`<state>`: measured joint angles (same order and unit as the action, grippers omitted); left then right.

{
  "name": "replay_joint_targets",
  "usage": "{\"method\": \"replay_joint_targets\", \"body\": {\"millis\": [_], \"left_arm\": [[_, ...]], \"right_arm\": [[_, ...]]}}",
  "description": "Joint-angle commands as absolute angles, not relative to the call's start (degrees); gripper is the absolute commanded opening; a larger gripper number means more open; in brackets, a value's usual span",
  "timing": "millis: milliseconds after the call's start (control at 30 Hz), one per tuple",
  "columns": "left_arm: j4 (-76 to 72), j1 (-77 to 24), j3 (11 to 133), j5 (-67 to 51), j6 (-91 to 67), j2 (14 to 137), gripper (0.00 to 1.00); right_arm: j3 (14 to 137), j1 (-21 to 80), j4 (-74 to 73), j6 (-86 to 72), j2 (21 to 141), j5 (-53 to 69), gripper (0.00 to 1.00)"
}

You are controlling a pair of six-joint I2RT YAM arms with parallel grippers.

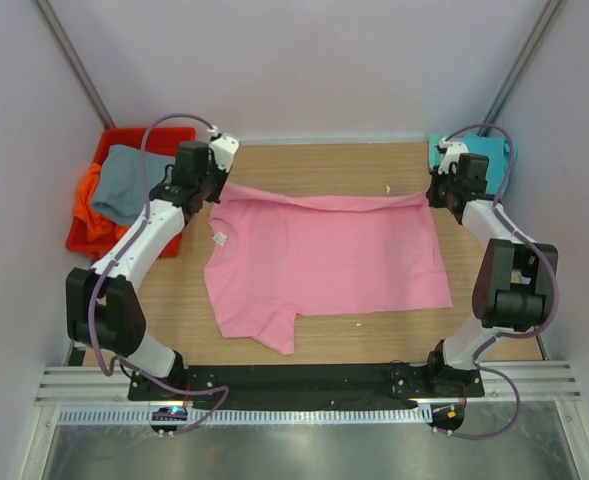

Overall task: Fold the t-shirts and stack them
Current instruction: Fold the tshirt

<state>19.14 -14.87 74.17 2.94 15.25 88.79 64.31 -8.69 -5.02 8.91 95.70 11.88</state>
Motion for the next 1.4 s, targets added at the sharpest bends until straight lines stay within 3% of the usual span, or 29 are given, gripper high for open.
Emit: {"method": "replay_joint_targets", "body": {"millis": [0,1367], "left_arm": [[18.2,-14.6,72.3,3.6,15.3,84.6,0.0],[14.5,-14.2,51.1,6.1,15.2,79.8,0.0]], "right_arm": [[62.9,-8.9,-3.8,10.6,92.0,11.8,0.01],[52.9,-10.3,-5.7,14.9,91.5,11.4,0.01]]}}
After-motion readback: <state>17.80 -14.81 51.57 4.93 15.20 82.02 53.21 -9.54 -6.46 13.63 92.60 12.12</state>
